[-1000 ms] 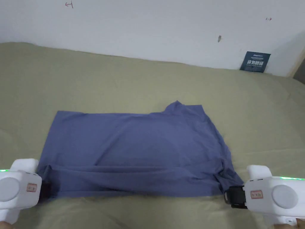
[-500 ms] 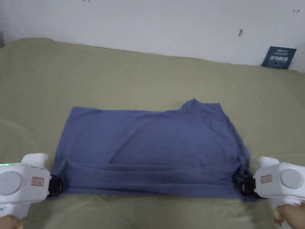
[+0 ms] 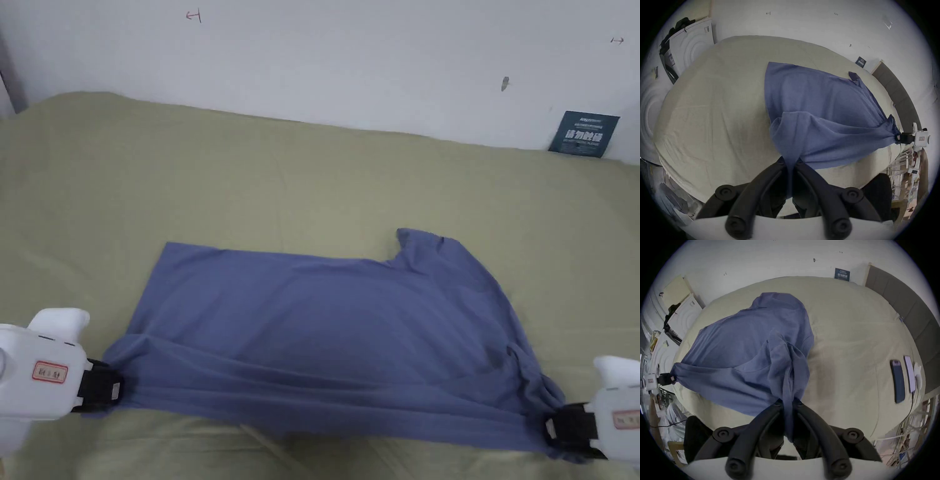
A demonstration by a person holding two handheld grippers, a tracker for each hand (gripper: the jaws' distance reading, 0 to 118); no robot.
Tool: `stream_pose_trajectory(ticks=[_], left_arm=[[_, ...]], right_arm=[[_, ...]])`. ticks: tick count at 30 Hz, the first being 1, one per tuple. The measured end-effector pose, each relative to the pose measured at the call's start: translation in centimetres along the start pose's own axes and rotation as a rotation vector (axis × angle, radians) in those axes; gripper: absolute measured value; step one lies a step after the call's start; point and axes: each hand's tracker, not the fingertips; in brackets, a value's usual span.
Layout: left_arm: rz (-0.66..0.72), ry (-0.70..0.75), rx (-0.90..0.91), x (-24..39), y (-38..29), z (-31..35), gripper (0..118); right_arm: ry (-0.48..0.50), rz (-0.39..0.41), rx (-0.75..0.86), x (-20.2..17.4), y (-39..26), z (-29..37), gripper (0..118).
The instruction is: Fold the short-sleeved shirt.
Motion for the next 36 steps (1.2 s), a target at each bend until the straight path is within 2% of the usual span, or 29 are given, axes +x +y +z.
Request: stream_pose_trajectory(ticks=[4, 9, 14, 15, 16, 17, 18, 19, 21, 23, 26, 27, 28, 29, 30, 31, 32, 33, 36], left_arm=[[-0.005, -0.007, -0.057, -0.5, -3.1, -0.3, 5], [0.021, -0.017, -0.12, -1.3, -6.9, -1.7, 5], [0.065, -0.031, -0.11, -2.1, -8.2, -2.6, 5], [0.076, -0.044, -0.112, -2.4, -8.0, -2.8, 11], [0.1, -0.064, -0.116, -2.7, -7.8, -2.7, 22], [0.112, -0.056, -0.114, -3.0, -7.8, -2.6, 33], [0.125, -0.031, -0.116, -3.2, -7.7, -2.0, 52], [0.135, 0.0, -0.108, -3.3, -7.5, -1.2, 68], [0.108, 0.082, -0.077, -3.2, -7.0, 0.5, 76], [0.077, 0.106, -0.016, -2.7, -5.8, 2.4, 82], [0.055, 0.101, 0.024, -0.7, -3.3, 4.2, 82], [0.039, 0.098, 0.038, 0.1, -2.5, 4.2, 82], [0.016, 0.095, 0.053, 0.8, -1.8, 4.0, 82], [-0.003, 0.093, 0.058, 1.5, -1.3, 3.7, 79], [-0.011, 0.087, 0.062, 2.3, -0.6, 3.4, 68], [-0.015, 0.085, 0.063, 3.0, 0.0, 3.0, 48], [-0.02, 0.076, 0.064, 3.3, 0.3, 2.4, 18], [-0.023, 0.066, 0.059, 3.8, 0.8, 1.8, 0], [-0.069, 0.058, 0.074, 5.0, 2.2, 1.1, 0]], right_arm=[[0.004, -0.037, -0.042, -0.1, -4.0, 1.2, 7], [0.01, -0.078, -0.104, 1.5, -8.5, 0.2, 7], [0.003, -0.117, -0.094, 2.3, -9.8, -1.1, 8], [0.002, -0.122, -0.097, 2.4, -9.5, -1.5, 14], [0.005, -0.142, -0.102, 2.5, -9.3, -1.6, 27], [-0.017, -0.15, -0.112, 2.5, -9.1, -1.5, 52], [-0.075, -0.133, -0.133, 2.4, -8.8, -1.2, 83], [-0.144, -0.112, -0.142, 2.3, -8.6, -0.6, 87], [-0.167, -0.106, -0.086, 2.1, -8.0, 1.2, 83], [-0.154, -0.118, -0.051, 1.5, -6.7, 2.8, 84], [-0.152, -0.086, 0.003, -0.4, -4.5, 3.9, 84], [-0.16, -0.051, 0.012, -1.3, -3.7, 3.9, 83], [-0.166, -0.021, 0.008, -2.4, -3.0, 3.7, 78], [-0.167, -0.008, 0.004, -3.2, -2.6, 3.4, 61], [-0.159, 0.001, 0.01, -4.1, -2.0, 3.1, 20], [-0.146, 0.015, 0.015, -4.8, -1.4, 2.6, 0], [-0.145, 0.015, 0.014, -5.3, -1.0, 2.3, 0], [-0.143, 0.006, 0.017, -5.7, -0.7, 1.8, 0], [-0.121, 0.01, 0.024, -6.7, 0.4, 0.8, 0]])
